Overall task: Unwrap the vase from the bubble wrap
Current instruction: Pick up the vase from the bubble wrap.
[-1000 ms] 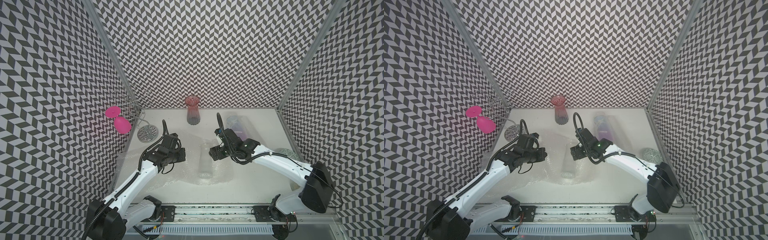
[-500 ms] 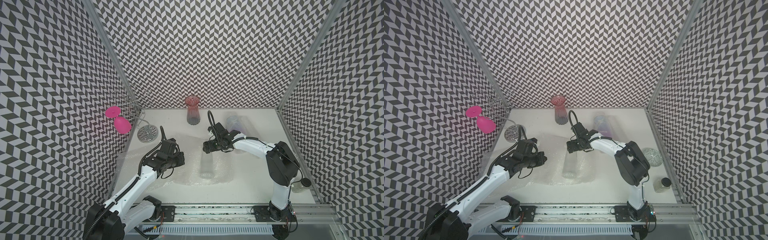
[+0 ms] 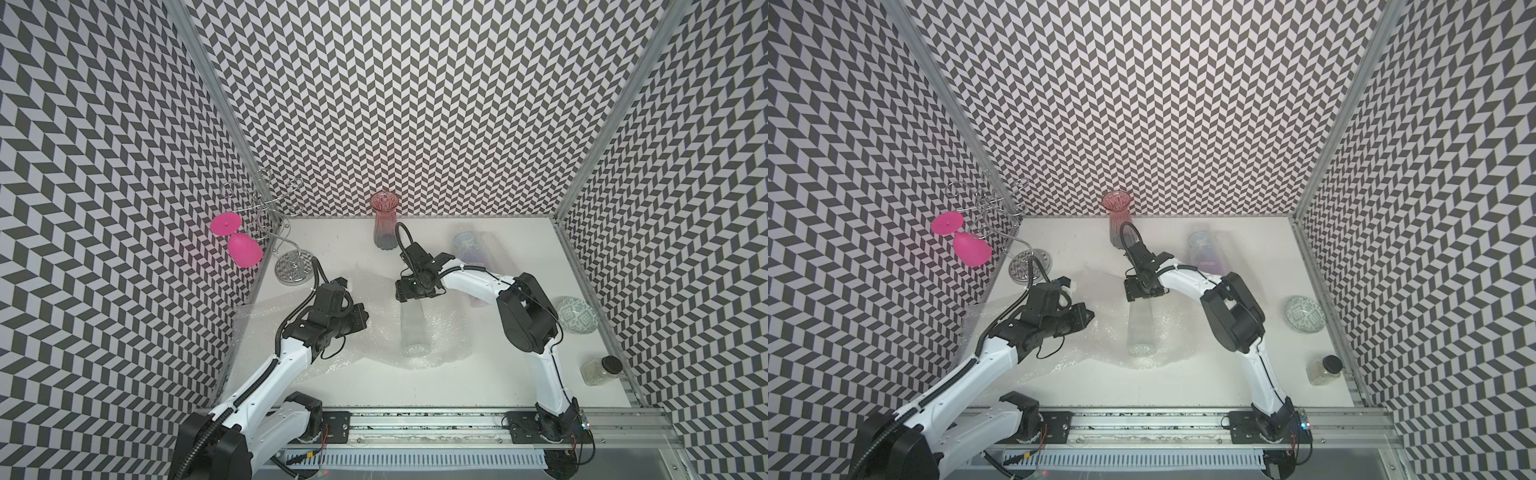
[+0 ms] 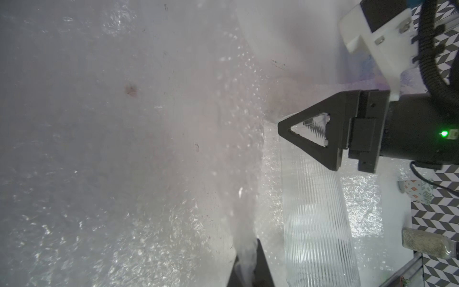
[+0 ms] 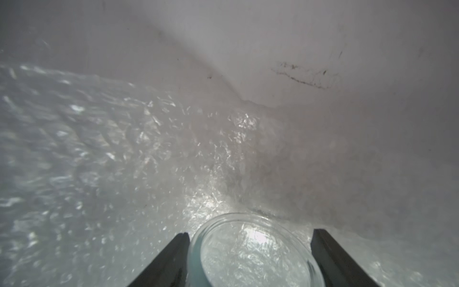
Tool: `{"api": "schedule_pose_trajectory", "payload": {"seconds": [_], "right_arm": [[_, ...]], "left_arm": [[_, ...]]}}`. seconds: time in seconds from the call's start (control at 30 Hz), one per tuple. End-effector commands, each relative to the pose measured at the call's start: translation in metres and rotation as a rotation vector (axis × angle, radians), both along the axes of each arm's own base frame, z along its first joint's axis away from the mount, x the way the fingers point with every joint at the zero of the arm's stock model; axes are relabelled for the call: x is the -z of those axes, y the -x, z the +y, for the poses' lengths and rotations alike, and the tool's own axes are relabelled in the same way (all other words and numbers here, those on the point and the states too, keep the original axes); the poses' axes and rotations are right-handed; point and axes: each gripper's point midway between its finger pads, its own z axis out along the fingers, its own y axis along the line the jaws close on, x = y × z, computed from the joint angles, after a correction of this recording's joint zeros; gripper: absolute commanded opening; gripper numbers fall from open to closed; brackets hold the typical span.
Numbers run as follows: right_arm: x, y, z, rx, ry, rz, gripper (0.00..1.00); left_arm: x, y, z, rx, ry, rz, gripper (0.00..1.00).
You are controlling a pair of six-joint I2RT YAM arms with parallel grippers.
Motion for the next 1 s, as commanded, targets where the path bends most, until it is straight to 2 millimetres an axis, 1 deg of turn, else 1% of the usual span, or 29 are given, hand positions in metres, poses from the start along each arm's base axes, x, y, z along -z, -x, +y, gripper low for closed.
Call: {"api": "schedule_pose_trajectory", "payload": {"seconds": [0.0, 0.07, 0.17, 0.27, 0.3, 0.33, 0.4, 0.53, 0.57, 0.7, 0.77, 0.8, 0.87, 0.9, 0.97], "right_arm": [[0.027, 0.015, -0.022, 0.026, 0.147, 0.057, 0.71], [0.027, 0.018, -0.027, 0.023, 0.173, 0.056, 0.7], [0.027, 0.022, -0.038, 0.011, 0.211, 0.048, 0.66], [0.033, 0.026, -0.048, -0.012, 0.25, 0.043, 0.65], [0.034, 0.026, -0.05, -0.021, 0.256, 0.037, 0.64], [0.037, 0.027, -0.054, -0.023, 0.266, 0.033, 0.64], [0.038, 0.027, -0.061, -0.012, 0.256, 0.032, 0.63], [0.025, 0.026, -0.063, -0.006, 0.193, -0.008, 0.6], [0.023, 0.026, -0.063, -0.012, 0.189, -0.014, 0.59], [0.014, 0.026, -0.059, -0.023, 0.148, -0.041, 0.55], [0.015, 0.027, -0.057, -0.027, 0.135, -0.037, 0.53], [0.014, 0.028, -0.055, -0.031, 0.127, -0.033, 0.52], [0.01, 0.028, -0.054, -0.034, 0.113, -0.039, 0.49], [0.007, 0.028, -0.053, -0.034, 0.104, -0.046, 0.45], [0.0, 0.025, -0.05, -0.034, 0.095, -0.057, 0.4]], "left_arm": [[-0.012, -0.007, 0.0, 0.012, 0.05, -0.07, 0.0], [-0.011, -0.006, 0.001, 0.009, 0.056, -0.072, 0.0], [-0.012, -0.007, 0.002, 0.005, 0.064, -0.078, 0.0], [-0.009, -0.006, 0.002, 0.004, 0.06, -0.065, 0.0], [-0.007, -0.006, 0.002, 0.005, 0.061, -0.06, 0.05], [-0.006, -0.005, 0.002, 0.002, 0.061, -0.053, 0.12], [-0.003, -0.002, 0.001, -0.002, 0.063, -0.034, 0.22], [-0.002, 0.002, 0.003, -0.023, 0.049, -0.027, 0.4], [-0.002, 0.001, 0.003, -0.026, 0.045, -0.025, 0.43], [-0.001, -0.002, 0.008, -0.04, 0.005, -0.006, 0.47], [-0.01, -0.004, 0.009, -0.048, -0.027, -0.022, 0.52], [-0.018, -0.005, 0.007, -0.048, -0.047, -0.042, 0.55], [-0.034, -0.003, -0.004, -0.021, -0.085, -0.088, 0.59], [-0.04, -0.001, -0.011, -0.007, -0.109, -0.106, 0.59], [-0.047, 0.001, -0.018, 0.002, -0.153, -0.122, 0.6]]}}
